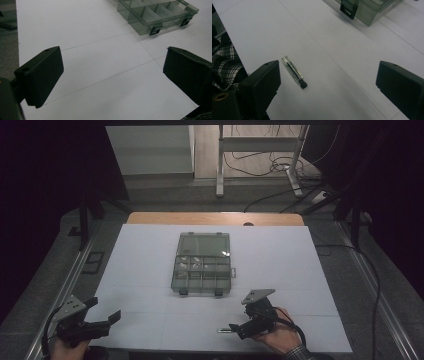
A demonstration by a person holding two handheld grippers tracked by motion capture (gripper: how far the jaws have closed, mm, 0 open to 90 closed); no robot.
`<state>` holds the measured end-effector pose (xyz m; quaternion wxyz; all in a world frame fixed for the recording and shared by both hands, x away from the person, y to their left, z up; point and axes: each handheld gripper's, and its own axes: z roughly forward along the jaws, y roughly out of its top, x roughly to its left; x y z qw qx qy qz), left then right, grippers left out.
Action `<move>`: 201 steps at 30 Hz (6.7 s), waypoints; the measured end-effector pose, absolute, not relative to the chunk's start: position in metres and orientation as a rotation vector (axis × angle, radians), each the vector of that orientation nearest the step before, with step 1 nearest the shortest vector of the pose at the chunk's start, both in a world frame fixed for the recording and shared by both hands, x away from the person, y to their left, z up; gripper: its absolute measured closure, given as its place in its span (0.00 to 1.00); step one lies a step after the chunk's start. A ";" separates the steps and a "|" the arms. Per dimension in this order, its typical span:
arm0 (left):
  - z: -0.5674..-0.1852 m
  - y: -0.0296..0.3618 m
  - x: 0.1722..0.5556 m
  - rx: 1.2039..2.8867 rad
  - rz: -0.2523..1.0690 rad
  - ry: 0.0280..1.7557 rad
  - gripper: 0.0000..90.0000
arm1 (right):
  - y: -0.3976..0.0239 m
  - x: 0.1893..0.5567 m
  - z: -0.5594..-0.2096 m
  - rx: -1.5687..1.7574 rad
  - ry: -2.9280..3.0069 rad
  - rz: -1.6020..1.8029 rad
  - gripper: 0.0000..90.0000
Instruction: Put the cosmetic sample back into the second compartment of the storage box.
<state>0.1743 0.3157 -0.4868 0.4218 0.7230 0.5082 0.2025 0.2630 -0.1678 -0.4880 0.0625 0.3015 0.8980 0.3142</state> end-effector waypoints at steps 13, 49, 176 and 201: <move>-0.487 0.315 0.174 1.817 0.505 1.267 0.04 | -0.146 0.266 -0.498 0.761 2.865 0.885 0.51; -0.487 0.313 0.175 1.844 0.511 1.261 0.04 | -0.136 0.271 -0.494 0.686 2.861 0.896 0.90; -0.487 0.314 0.178 1.844 0.485 1.250 0.05 | -0.033 0.420 -0.485 0.834 2.591 1.108 0.90; -0.487 0.314 0.178 1.850 0.483 1.247 0.05 | -0.030 0.417 -0.488 0.835 2.628 1.105 0.77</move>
